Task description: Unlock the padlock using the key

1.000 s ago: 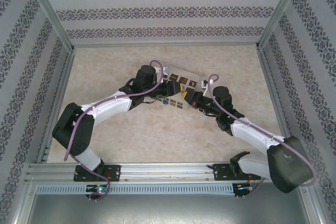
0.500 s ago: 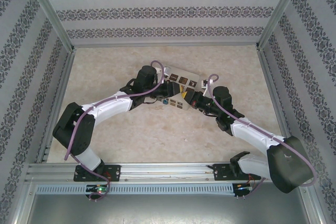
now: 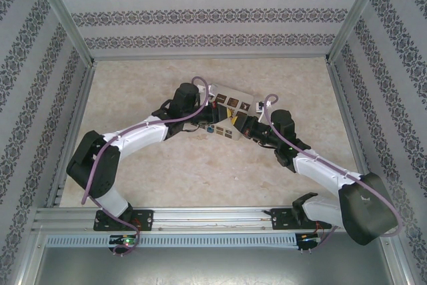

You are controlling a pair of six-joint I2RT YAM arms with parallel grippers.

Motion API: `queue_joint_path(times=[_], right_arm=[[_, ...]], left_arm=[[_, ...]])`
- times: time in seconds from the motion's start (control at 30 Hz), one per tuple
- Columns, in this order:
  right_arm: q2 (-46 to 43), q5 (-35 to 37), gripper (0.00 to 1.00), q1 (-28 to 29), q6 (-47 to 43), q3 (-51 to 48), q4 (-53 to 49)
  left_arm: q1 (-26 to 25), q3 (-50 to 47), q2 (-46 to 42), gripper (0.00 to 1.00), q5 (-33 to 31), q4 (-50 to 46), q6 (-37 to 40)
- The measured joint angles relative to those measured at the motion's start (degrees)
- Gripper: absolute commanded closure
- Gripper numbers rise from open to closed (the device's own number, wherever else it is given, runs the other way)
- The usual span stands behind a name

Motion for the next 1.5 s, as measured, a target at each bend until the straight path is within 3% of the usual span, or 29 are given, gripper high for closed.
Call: queue_joint_path(times=[0.27,0.63,1.0,1.5], right_arm=[[-4.85,-4.26,0.58,-6.36,-1.6,-0.28,-1.73],[-5.62,-12.83,0.41,-5.2,-5.4,4.04,-1.57],[-2.51,-15.8,0.47,-0.37,-8.04,8.37,-0.79],[0.39,-15.82,0.64,0.79,-8.11,10.4,0.17]], left_arm=[[3.56,-0.02,-7.21,1.0,0.42,-4.76,5.81],[5.31,-0.02,-11.23,1.0,6.6,-6.03,10.19],[5.31,-0.02,-11.19,1.0,11.87,-3.15,8.92],[5.31,-0.04,-10.8,1.0,13.49,-0.55,7.43]])
